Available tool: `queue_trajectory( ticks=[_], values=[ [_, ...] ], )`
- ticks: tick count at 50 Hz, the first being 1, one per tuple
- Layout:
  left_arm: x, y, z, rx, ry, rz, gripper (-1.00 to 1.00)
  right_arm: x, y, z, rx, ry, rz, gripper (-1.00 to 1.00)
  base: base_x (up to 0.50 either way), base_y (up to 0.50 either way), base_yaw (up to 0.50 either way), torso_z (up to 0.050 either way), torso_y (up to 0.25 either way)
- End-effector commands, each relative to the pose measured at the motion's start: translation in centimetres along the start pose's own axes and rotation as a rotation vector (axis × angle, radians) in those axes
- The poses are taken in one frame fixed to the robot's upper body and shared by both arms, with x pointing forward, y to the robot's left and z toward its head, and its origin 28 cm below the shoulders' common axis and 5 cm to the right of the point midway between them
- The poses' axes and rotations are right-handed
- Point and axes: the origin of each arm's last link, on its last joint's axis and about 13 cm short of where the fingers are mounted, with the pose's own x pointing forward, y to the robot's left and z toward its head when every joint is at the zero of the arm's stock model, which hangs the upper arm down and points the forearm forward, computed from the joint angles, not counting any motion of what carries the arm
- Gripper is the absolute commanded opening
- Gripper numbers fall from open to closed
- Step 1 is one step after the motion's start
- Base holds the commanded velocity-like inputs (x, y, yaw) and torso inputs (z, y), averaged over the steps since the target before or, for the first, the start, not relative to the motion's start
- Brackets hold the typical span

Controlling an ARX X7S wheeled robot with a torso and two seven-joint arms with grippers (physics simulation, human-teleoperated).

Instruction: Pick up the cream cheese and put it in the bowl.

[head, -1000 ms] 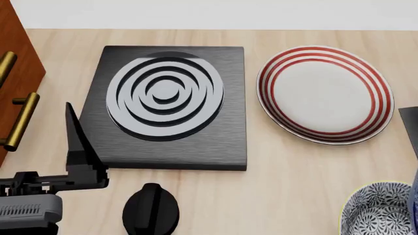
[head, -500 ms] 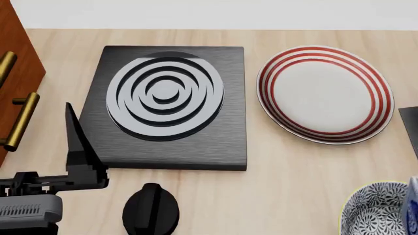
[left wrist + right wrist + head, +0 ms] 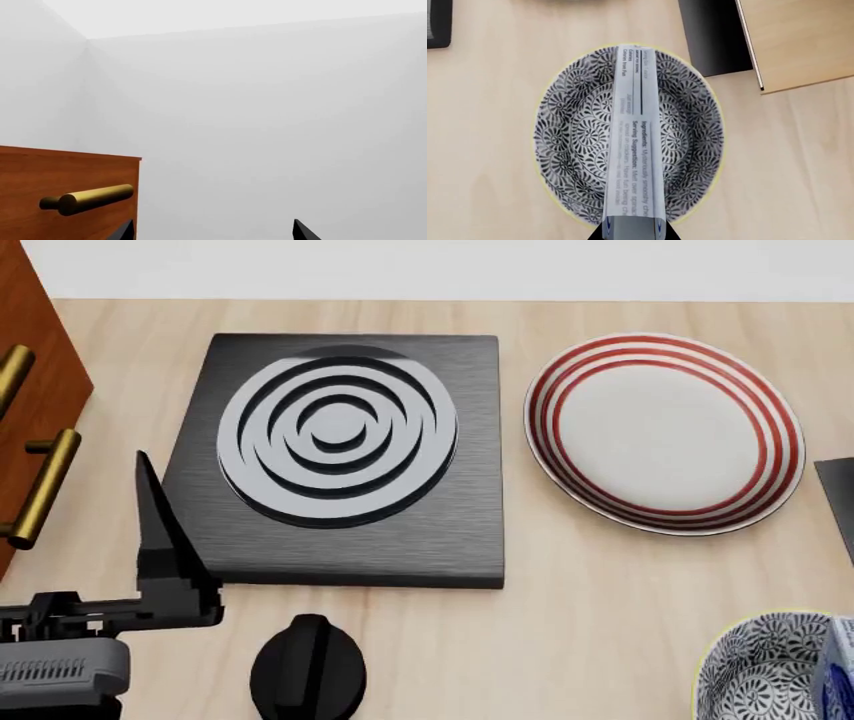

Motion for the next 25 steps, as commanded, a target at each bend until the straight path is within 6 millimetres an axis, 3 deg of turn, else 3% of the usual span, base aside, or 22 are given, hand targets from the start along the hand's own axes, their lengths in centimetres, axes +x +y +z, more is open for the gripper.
queue_trajectory(
  ticks=[1,25],
  values=[
    [-0.05,0.0,-0.04,0.005,-0.002,0.001,1.0,-0.14,-0.3,0.8,0.003,-0.087,0.001,-1.0,0.0,0.0,0.0,0.0,0.0],
    [-0.25,-0.01,-0.07,0.009,-0.003,-0.003,1.0,0.77,-0.57,0.31,-0.006,-0.071,0.008,-1.0,0.0,0.0,0.0,0.0,0.0]
  ],
)
